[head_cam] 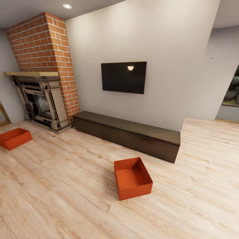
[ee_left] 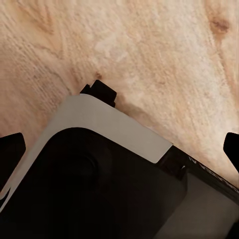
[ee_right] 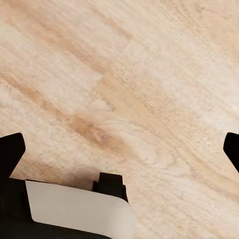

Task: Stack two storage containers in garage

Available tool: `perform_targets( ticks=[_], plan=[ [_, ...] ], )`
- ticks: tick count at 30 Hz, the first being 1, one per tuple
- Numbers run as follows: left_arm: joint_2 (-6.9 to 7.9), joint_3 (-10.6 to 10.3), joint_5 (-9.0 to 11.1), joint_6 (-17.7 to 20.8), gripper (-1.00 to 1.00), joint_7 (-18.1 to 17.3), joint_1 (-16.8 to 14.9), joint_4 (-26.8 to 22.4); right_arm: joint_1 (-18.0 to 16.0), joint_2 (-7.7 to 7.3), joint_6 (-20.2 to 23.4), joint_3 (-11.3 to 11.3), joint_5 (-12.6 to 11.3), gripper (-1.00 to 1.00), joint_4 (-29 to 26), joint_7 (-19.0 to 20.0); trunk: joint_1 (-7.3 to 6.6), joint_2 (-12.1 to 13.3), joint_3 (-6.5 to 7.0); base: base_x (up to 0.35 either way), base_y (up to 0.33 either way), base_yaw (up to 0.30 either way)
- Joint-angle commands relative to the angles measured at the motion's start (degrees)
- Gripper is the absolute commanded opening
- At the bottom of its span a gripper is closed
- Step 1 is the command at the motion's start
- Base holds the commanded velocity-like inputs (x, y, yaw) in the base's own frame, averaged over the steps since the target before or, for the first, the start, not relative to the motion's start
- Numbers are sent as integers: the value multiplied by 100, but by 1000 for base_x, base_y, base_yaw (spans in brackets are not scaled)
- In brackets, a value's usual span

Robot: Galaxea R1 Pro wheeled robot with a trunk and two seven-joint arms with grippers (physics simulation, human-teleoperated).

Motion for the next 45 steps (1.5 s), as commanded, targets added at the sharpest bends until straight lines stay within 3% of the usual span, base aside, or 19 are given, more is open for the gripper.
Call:
perform_targets(
  ticks=[1,16,26,45],
  plan=[
    [-1,4,34,13,100,14,-3,-4,-2,-3,-15,14,26,100,3,-1,0,-3,-5,0,-32,81],
    [-1,1,28,11,100,-3,-3,-4,-2,-3,-15,14,25,100,3,-1,0,-3,-5,7,-45,11],
    [-7,-3,8,9,100,-3,-3,-4,-2,-3,-15,14,25,100,3,-1,0,-3,-5,171,-196,-1],
    [-1,3,9,13,100,-3,-3,-4,-2,-12,-24,23,25,100,3,24,0,-3,109,11,-12,-203]
  ],
)
